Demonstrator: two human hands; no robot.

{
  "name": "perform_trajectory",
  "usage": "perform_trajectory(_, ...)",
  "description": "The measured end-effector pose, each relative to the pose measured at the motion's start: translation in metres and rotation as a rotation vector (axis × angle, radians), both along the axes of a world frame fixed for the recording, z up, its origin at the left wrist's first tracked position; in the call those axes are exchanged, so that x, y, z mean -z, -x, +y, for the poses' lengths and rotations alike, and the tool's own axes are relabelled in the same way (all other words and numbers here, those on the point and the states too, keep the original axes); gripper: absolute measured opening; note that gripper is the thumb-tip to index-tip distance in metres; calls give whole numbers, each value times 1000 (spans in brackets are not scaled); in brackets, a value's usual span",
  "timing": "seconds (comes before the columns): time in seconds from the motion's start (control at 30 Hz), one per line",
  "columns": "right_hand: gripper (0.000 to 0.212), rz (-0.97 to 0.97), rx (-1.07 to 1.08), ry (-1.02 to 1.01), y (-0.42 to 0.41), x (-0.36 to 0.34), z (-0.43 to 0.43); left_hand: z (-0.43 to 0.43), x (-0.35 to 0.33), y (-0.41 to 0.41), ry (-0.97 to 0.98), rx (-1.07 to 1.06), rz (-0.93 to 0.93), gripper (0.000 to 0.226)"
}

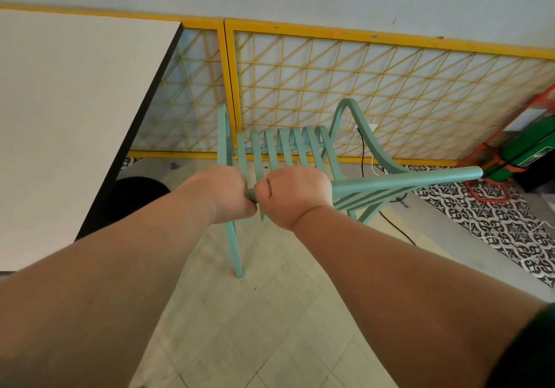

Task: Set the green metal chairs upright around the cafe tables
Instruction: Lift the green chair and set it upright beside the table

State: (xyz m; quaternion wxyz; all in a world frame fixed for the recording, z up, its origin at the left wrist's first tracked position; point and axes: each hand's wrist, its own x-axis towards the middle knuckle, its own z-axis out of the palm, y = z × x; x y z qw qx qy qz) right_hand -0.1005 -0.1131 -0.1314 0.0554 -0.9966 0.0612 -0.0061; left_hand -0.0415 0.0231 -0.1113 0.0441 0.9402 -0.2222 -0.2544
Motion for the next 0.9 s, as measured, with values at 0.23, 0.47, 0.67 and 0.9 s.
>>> perform_trajectory(0.23, 50, 20, -50, 2, 8, -2, -14, -11, -1, 17, -26, -31, -25, 24)
perform_trajectory(0.47, 44, 48, -115, 74, 35, -2, -60, -53, 9, 61, 46, -126, -16, 29)
perform_trajectory(0.67, 44, 35, -153, 116, 57, 2, -83, -74, 8, 95, 100, -225, 5, 27)
perform_trajectory(0.9, 42, 70, -144, 85, 69, 0, -110, -96, 4, 124, 178, -265, 49, 25)
